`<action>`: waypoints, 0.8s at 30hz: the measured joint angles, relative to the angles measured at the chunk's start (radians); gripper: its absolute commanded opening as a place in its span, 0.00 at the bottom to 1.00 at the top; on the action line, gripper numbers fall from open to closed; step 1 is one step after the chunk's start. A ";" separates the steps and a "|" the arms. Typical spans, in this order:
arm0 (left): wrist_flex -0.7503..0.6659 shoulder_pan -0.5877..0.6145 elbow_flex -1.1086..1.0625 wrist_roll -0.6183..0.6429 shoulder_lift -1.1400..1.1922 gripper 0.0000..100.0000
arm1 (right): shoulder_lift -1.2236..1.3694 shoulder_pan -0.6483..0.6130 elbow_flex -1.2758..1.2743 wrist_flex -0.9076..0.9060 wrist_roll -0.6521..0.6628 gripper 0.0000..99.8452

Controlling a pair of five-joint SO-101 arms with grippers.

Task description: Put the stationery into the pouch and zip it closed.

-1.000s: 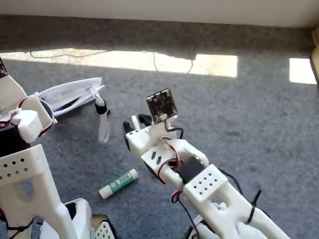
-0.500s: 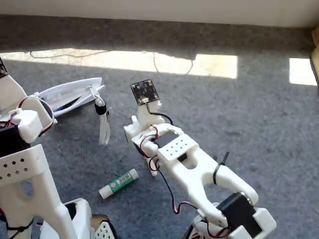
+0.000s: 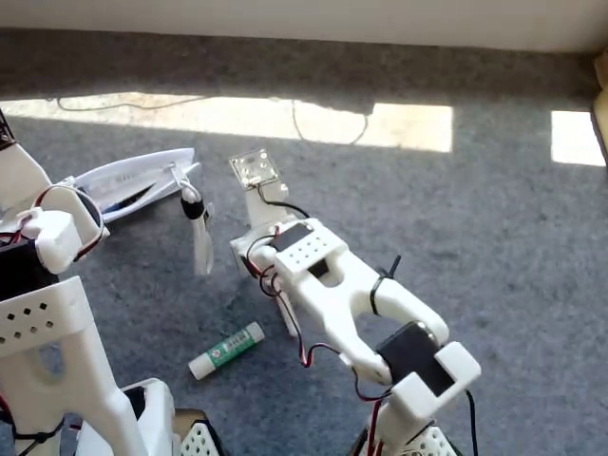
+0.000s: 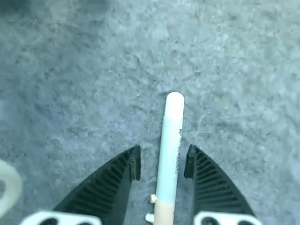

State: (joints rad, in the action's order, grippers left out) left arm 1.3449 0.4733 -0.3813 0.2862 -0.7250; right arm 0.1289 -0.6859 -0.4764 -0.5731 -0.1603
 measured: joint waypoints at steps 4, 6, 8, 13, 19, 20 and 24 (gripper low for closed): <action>0.000 0.000 0.000 0.000 0.000 0.01 | 0.049 0.000 0.025 -0.002 0.006 0.16; 0.000 0.000 0.000 0.000 0.000 0.01 | 0.064 0.000 0.043 -0.015 0.006 0.16; 0.000 0.000 0.000 -0.003 0.000 0.01 | 0.078 0.000 0.061 -0.032 0.006 0.16; 0.000 0.000 0.000 -0.021 0.000 0.01 | 0.129 0.023 0.129 -0.084 0.006 0.06; 0.000 0.000 0.000 -0.021 0.000 0.01 | 0.181 0.068 0.181 -0.107 0.023 0.01; 0.000 0.000 0.000 -0.021 0.000 0.01 | 0.183 0.071 0.183 -0.107 0.041 0.01; 0.000 0.000 0.000 -0.021 0.000 0.01 | 0.183 0.081 0.183 -0.107 0.078 0.01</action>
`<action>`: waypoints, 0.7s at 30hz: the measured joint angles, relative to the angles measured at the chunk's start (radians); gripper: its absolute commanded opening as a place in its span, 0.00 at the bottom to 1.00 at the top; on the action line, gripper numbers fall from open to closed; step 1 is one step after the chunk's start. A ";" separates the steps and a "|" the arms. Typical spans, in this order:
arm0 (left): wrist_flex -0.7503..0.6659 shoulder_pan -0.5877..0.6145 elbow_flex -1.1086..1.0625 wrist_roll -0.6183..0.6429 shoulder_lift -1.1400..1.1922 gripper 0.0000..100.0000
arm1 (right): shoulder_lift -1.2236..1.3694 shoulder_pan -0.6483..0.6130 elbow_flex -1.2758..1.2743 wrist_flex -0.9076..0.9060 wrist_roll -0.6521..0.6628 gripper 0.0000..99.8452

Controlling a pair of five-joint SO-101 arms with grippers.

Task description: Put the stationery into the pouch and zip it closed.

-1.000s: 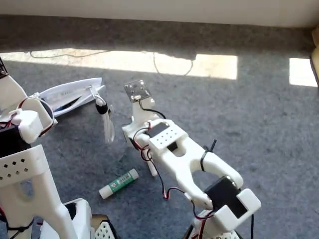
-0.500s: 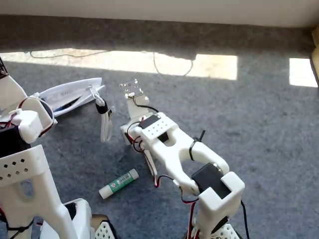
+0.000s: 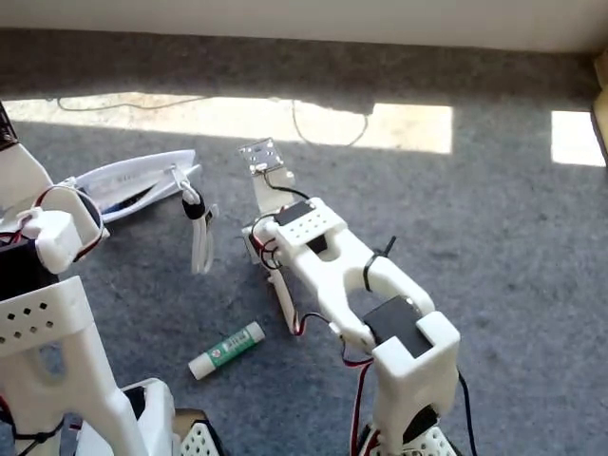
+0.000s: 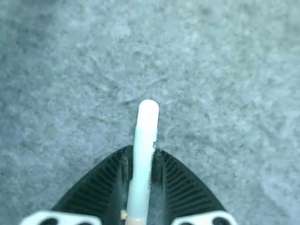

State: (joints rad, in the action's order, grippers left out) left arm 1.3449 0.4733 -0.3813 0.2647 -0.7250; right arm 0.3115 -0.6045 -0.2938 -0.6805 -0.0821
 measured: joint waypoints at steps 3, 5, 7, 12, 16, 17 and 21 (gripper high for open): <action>0.000 0.000 0.000 0.000 0.000 0.01 | 0.002 0.011 0.000 0.000 0.009 0.01; 0.000 0.000 0.000 0.000 0.000 0.01 | 0.002 0.015 0.002 -0.008 0.009 0.01; 0.000 0.000 0.000 0.000 0.000 0.01 | 0.002 0.023 0.011 -0.037 0.009 0.01; 0.000 0.000 0.000 0.000 0.000 0.01 | -0.012 0.043 0.040 -0.097 0.009 0.01; 0.000 -0.023 0.000 -0.002 0.000 0.01 | -0.084 0.091 0.040 -0.101 0.011 0.01; 0.000 -0.037 0.000 -0.002 0.000 0.01 | -0.104 0.100 0.040 -0.101 0.011 0.01; -0.002 -0.086 0.000 -0.003 0.000 0.01 | -0.169 0.141 0.031 -0.101 -0.005 0.01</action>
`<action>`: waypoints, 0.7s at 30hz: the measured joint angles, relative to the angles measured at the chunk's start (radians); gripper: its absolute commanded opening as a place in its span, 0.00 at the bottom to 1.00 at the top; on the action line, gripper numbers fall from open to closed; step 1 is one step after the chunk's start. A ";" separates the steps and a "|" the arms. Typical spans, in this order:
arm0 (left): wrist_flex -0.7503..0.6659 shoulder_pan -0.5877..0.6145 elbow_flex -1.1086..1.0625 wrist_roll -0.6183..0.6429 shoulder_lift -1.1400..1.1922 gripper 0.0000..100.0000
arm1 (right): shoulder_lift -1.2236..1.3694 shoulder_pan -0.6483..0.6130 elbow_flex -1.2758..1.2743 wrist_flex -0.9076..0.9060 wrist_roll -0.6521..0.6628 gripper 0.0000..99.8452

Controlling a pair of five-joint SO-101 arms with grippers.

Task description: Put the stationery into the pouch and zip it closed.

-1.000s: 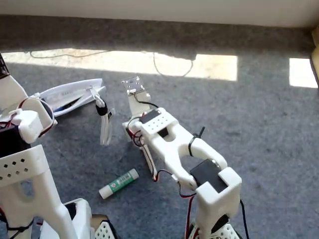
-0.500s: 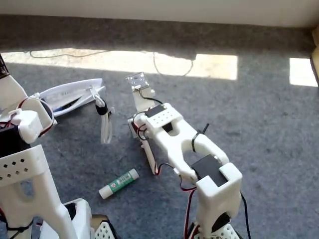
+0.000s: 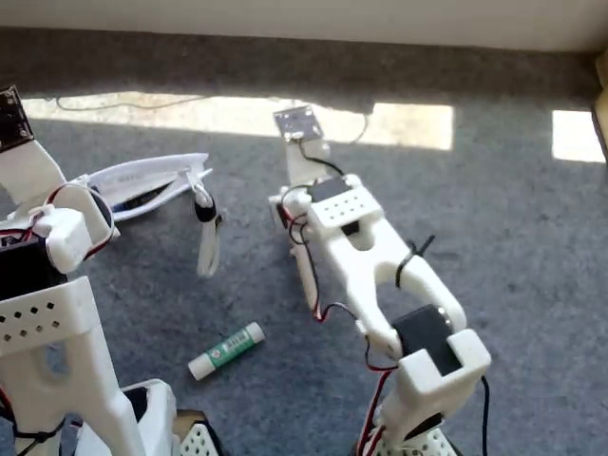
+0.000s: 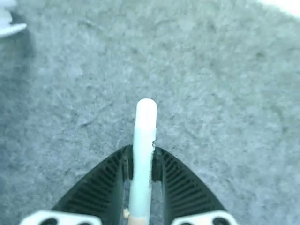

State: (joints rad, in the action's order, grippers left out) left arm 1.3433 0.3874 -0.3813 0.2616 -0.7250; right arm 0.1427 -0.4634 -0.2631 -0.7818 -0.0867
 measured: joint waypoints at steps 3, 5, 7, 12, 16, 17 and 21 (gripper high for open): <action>0.000 -0.038 0.000 0.000 0.000 0.01 | -0.043 0.026 -0.002 0.000 -0.060 0.01; 0.000 -0.064 0.000 0.000 0.000 0.01 | -0.075 0.037 -0.002 0.000 -0.089 0.01; 0.000 -0.089 0.000 0.000 0.000 0.01 | -0.104 0.046 -0.008 0.000 -0.100 0.01; 0.000 -0.158 0.020 0.000 0.002 0.01 | -0.120 0.055 -0.012 0.000 -0.104 0.01; 0.000 -0.192 0.020 0.002 0.002 0.01 | -0.120 0.057 -0.029 0.000 -0.104 0.01; 0.000 -0.189 0.020 0.002 0.002 0.01 | -0.120 0.057 -0.029 0.000 -0.104 0.01; 0.000 -0.192 0.020 0.002 0.002 0.01 | -0.140 0.061 -0.037 0.000 -0.104 0.01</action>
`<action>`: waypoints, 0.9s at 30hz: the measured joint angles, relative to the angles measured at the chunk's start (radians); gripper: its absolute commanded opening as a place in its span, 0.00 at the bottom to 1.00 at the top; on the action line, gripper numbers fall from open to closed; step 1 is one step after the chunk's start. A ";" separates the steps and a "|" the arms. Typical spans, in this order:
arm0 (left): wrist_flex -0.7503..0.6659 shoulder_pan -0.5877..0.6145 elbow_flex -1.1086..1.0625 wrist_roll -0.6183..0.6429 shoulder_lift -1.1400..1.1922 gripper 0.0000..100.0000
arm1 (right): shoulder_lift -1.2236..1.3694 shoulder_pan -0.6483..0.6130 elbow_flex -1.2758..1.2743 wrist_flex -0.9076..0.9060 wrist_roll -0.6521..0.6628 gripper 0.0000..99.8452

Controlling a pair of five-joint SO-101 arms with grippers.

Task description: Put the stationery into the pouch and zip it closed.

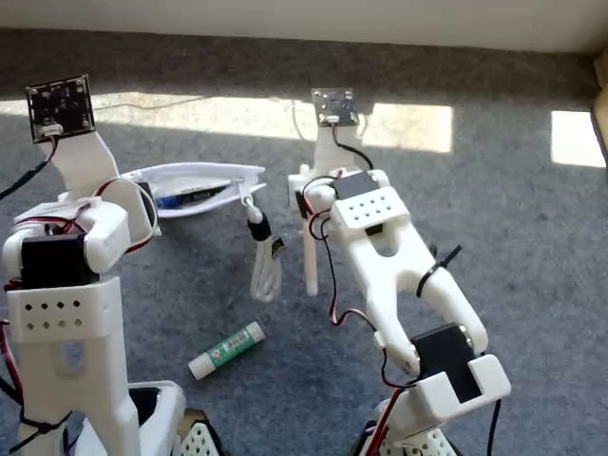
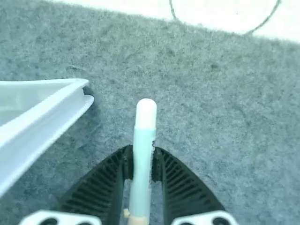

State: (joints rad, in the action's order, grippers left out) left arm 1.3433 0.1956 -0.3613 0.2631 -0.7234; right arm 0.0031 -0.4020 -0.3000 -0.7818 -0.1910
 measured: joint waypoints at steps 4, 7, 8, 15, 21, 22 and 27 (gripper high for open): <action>0.000 -0.002 0.000 0.000 0.000 0.01 | -0.109 0.012 -0.055 0.000 0.000 0.01; 0.000 -0.002 0.000 0.000 0.000 0.01 | -0.216 0.011 -0.115 0.000 0.000 0.01; 0.000 -0.002 0.000 0.000 0.000 0.01 | -0.253 0.011 -0.133 0.000 0.000 0.01; 0.000 -0.002 0.000 0.000 0.000 0.01 | -0.509 0.011 -0.226 -0.002 0.000 0.01; 0.000 -0.002 0.000 0.000 0.000 0.01 | -0.740 0.011 -0.284 -0.002 0.000 0.01; 0.000 -0.002 0.000 0.000 0.000 0.01 | -0.778 0.011 -0.290 -0.002 0.000 0.01; 0.000 -0.002 0.000 0.000 0.000 0.01 | -0.945 0.011 -0.290 -0.002 0.000 0.01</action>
State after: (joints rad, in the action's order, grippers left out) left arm 1.3433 0.1941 -0.3613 0.2631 -0.7234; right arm -0.9421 -0.3913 -0.5900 -0.7833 -0.1910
